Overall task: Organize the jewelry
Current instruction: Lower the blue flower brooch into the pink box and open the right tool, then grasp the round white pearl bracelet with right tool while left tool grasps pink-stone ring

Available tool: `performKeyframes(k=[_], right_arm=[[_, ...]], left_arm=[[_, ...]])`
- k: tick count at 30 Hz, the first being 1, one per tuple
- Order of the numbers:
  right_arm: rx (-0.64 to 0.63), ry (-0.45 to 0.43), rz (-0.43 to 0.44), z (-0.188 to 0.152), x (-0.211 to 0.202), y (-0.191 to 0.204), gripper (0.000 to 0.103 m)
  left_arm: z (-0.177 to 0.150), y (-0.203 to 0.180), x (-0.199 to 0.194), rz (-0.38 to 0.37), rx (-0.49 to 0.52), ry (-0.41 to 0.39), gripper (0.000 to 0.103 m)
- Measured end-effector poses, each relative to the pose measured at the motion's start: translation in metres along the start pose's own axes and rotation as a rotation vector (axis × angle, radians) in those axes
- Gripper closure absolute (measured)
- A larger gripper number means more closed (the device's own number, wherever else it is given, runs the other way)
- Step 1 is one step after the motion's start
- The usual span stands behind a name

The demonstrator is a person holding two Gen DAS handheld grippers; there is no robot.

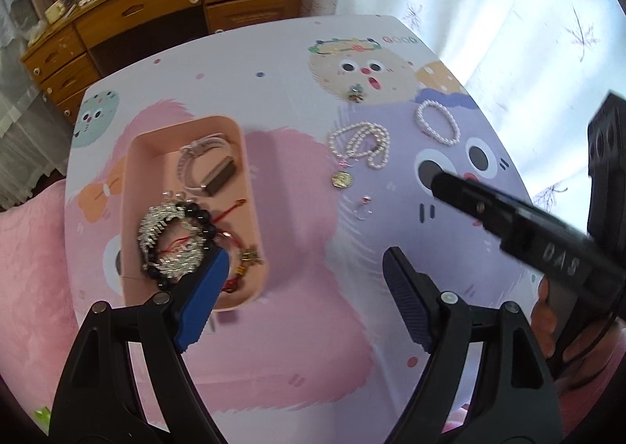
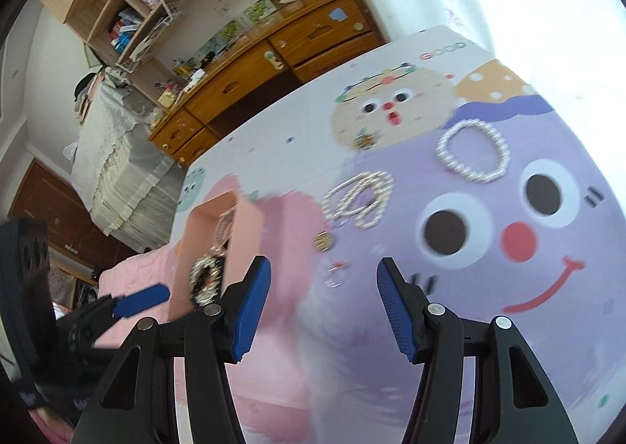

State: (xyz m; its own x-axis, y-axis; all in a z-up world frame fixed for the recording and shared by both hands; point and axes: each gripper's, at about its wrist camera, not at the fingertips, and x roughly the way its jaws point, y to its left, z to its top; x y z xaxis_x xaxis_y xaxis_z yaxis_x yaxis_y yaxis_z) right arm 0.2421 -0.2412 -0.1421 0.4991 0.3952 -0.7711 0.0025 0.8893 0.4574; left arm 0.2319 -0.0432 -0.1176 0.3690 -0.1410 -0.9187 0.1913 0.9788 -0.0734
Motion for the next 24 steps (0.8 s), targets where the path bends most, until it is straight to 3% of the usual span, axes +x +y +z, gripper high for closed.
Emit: performKeyframes(k=[7, 12, 16, 22, 24], right_arm=[[0.060, 0.011, -0.079, 0.028, 0.001, -0.049, 0.045], [0.116, 0.008, -0.136, 0.047, 0.012, -0.086, 0.046], [0.124, 0.009, -0.195, 0.058, 0.030, -0.104, 0.047], [0.080, 0.016, -0.252, 0.075, 0.054, -0.116, 0.062], [0.022, 0.012, -0.282, 0.080, 0.060, -0.113, 0.066]], left_arm=[[0.002, -0.041, 0.033, 0.043, 0.013, 0.037, 0.024], [0.001, -0.047, 0.063, 0.018, -0.084, 0.051, 0.024], [0.003, -0.055, 0.081, 0.040, -0.114, -0.003, 0.024], [0.006, -0.061, 0.098, 0.111, -0.138, -0.077, 0.025], [0.006, -0.062, 0.104, 0.119, -0.147, -0.085, 0.031]])
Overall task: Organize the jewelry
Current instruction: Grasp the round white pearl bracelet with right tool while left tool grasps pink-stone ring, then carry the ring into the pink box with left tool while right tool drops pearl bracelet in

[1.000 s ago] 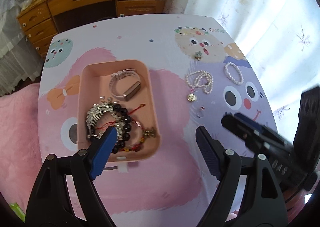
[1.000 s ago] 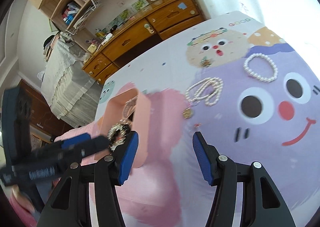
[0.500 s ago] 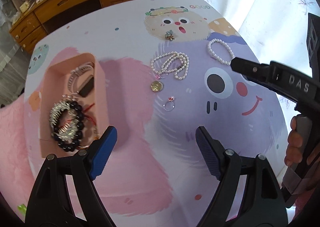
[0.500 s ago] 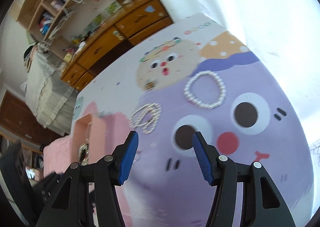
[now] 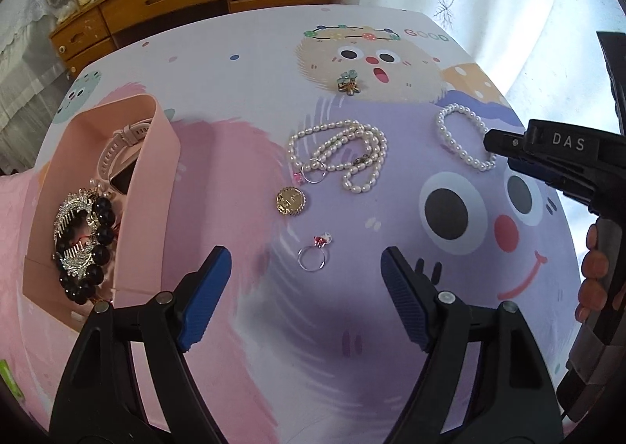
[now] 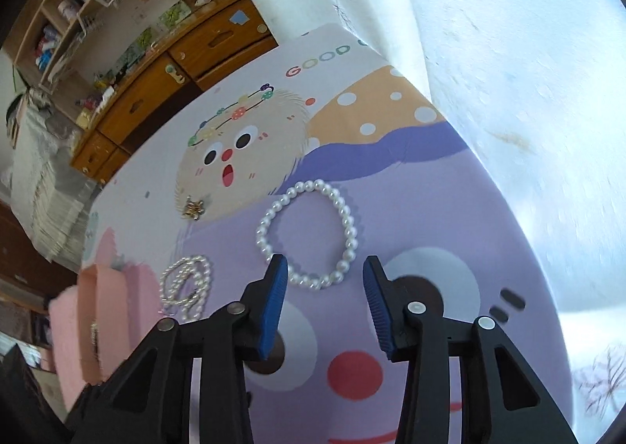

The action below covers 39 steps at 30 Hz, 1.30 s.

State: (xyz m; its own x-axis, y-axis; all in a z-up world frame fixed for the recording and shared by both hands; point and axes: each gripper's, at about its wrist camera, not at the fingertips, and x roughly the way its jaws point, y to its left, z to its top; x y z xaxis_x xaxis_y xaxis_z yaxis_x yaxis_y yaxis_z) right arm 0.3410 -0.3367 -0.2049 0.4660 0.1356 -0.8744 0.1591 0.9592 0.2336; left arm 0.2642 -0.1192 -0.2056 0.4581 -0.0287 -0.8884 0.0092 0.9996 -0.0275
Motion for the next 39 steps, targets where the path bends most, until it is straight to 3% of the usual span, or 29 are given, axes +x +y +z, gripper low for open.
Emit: performKeyframes(k=[6, 11, 16, 20, 26, 31, 39], right_arm=[[-0.124, -0.007, -0.042, 0.006, 0.009, 0.017, 0.074], [-0.174, -0.002, -0.054, 0.011, 0.016, 0.024, 0.078], [-0.170, 0.023, -0.041, 0.012, 0.025, 0.020, 0.095], [-0.175, 0.023, -0.028, 0.014, 0.028, 0.018, 0.095], [-0.159, 0.010, 0.016, 0.013, 0.024, 0.017, 0.096], [-0.173, -0.016, 0.054, 0.015, 0.011, 0.022, 0.096], [-0.182, -0.078, 0.181, 0.019, -0.023, 0.045, 0.096]], left_arm=[[0.001, -0.003, 0.015, 0.030, -0.008, 0.006, 0.053], [0.002, -0.004, 0.018, 0.023, -0.019, -0.003, 0.064], [0.000, -0.008, 0.017, 0.007, 0.007, -0.019, 0.074], [0.001, -0.007, 0.017, 0.003, 0.012, -0.026, 0.090], [0.002, -0.008, 0.017, 0.003, 0.013, -0.024, 0.091], [0.002, -0.003, 0.015, -0.039, -0.006, -0.011, 0.092], [0.009, 0.004, -0.011, -0.071, -0.021, -0.060, 0.092]])
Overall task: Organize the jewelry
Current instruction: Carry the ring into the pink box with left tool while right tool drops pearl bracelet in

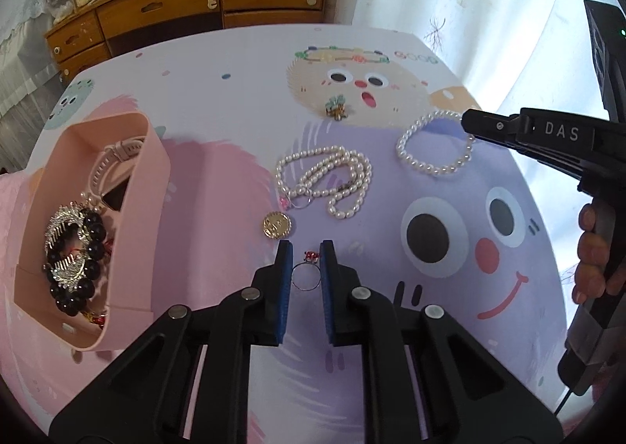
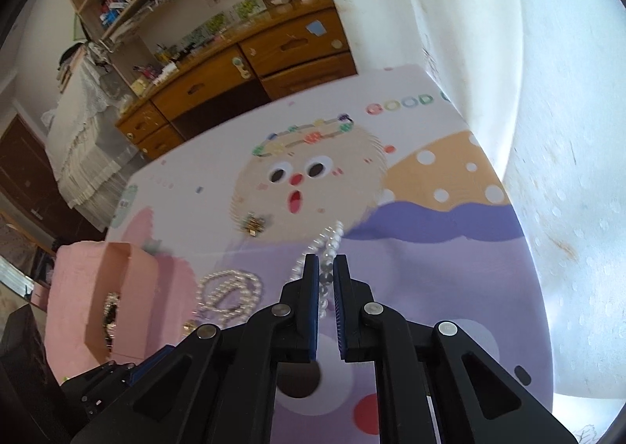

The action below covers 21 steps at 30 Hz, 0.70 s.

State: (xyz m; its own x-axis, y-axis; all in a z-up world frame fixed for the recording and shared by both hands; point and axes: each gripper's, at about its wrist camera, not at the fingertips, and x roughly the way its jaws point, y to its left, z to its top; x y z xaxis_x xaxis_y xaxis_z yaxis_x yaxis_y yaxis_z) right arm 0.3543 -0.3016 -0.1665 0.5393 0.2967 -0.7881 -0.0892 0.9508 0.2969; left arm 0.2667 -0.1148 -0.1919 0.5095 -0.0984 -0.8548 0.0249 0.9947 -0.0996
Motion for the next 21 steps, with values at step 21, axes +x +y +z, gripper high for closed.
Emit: performKeyframes(k=[21], right_arm=[[-0.153, -0.249, 0.370, -0.011, -0.083, 0.134, 0.096]], left_arm=[[0.021, 0.089, -0.099, -0.071, -0.115, -0.126, 0.092]])
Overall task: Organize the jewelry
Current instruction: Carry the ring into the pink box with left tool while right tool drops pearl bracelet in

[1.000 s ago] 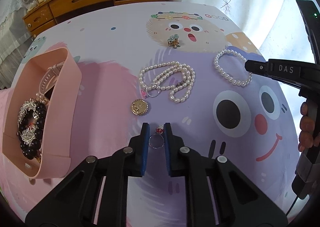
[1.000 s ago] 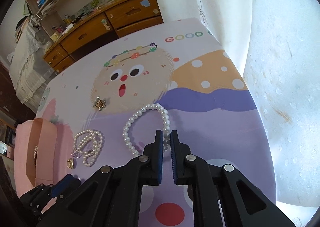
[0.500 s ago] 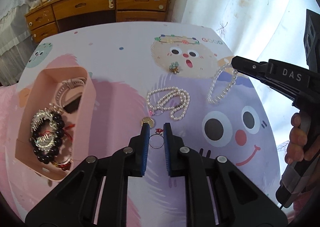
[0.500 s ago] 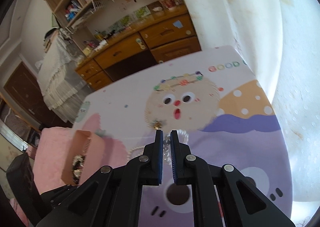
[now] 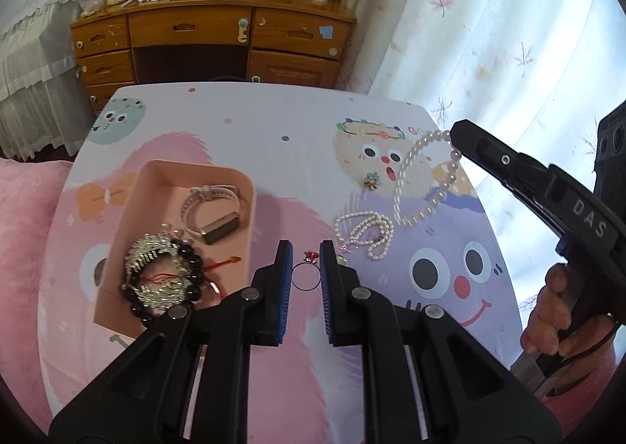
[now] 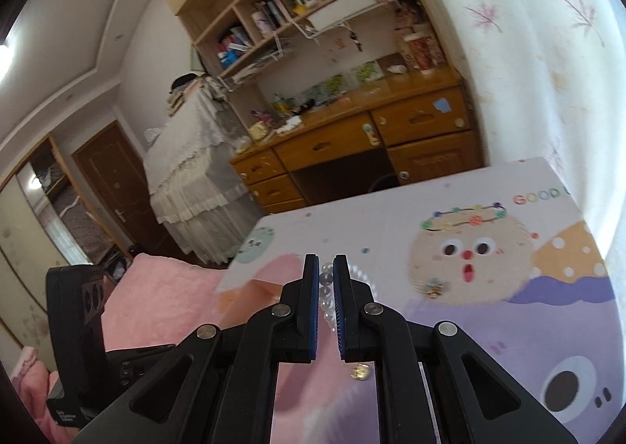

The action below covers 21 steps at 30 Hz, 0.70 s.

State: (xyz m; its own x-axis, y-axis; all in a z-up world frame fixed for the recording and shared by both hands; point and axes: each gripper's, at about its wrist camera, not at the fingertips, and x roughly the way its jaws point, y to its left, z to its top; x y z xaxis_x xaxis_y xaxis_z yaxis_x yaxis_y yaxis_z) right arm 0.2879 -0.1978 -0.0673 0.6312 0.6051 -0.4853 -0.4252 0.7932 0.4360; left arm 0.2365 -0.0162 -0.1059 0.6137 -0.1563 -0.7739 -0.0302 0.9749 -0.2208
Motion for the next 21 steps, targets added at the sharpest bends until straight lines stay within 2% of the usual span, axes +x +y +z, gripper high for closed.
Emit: performKeyframes(k=[11, 21], right_arm=[[0.033, -0.025, 0.074, -0.016, 0.009, 0.094, 0.096], [0.046, -0.006, 0.022, -0.042, 0.035, 0.166, 0.096]], left_arm=[[-0.002, 0.071, -0.028, -0.003, -0.006, -0.010, 0.091], [0.000, 0.122, -0.029, -0.058, 0.024, 0.031, 0.091]])
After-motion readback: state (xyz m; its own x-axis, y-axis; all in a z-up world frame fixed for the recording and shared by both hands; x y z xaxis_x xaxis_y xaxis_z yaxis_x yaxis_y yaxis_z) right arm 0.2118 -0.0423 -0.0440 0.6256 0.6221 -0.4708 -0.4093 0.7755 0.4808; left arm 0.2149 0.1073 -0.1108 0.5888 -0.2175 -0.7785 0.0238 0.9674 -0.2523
